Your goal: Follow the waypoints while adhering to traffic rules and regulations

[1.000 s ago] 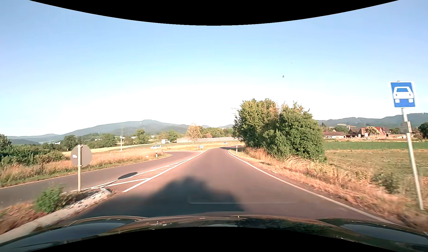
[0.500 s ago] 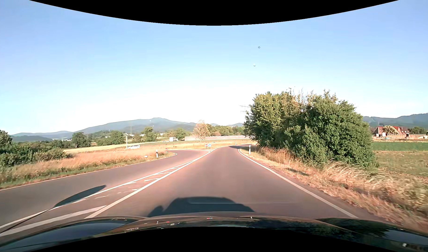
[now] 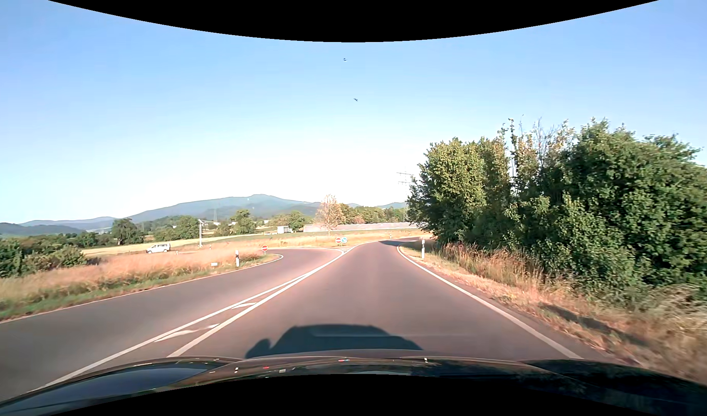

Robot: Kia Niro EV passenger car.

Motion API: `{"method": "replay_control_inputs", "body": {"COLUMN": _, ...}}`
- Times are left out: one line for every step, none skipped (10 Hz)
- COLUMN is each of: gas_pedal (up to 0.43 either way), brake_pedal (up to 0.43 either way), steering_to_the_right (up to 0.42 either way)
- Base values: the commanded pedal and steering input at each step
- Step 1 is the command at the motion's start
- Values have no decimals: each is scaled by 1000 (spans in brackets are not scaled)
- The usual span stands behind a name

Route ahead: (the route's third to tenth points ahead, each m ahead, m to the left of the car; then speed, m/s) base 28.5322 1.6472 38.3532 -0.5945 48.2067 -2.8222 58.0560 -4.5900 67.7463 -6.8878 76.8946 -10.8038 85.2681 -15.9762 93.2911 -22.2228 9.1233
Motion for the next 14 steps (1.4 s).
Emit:
{"method": "replay_control_inputs", "body": {"gas_pedal": 240, "brake_pedal": 0, "steering_to_the_right": 3}}
{"method": "replay_control_inputs", "body": {"gas_pedal": 240, "brake_pedal": 0, "steering_to_the_right": 3}}
{"method": "replay_control_inputs", "body": {"gas_pedal": 240, "brake_pedal": 0, "steering_to_the_right": 3}}
{"method": "replay_control_inputs", "body": {"gas_pedal": 240, "brake_pedal": 0, "steering_to_the_right": 2}}
{"method": "replay_control_inputs", "body": {"gas_pedal": 240, "brake_pedal": 0, "steering_to_the_right": 2}}
{"method": "replay_control_inputs", "body": {"gas_pedal": 240, "brake_pedal": 0, "steering_to_the_right": 2}}
{"method": "replay_control_inputs", "body": {"gas_pedal": 240, "brake_pedal": 0, "steering_to_the_right": 2}}
{"method": "replay_control_inputs", "body": {"gas_pedal": 240, "brake_pedal": 0, "steering_to_the_right": 2}}
{"method": "replay_control_inputs", "body": {"gas_pedal": 240, "brake_pedal": 0, "steering_to_the_right": 2}}
{"method": "replay_control_inputs", "body": {"gas_pedal": 240, "brake_pedal": 0, "steering_to_the_right": 2}}
{"method": "replay_control_inputs", "body": {"gas_pedal": 220, "brake_pedal": 0, "steering_to_the_right": 2}}
{"method": "replay_control_inputs", "body": {"gas_pedal": 197, "brake_pedal": 0, "steering_to_the_right": 2}}
{"method": "replay_control_inputs", "body": {"gas_pedal": 189, "brake_pedal": 0, "steering_to_the_right": 2}}
{"method": "replay_control_inputs", "body": {"gas_pedal": 177, "brake_pedal": 0, "steering_to_the_right": 2}}
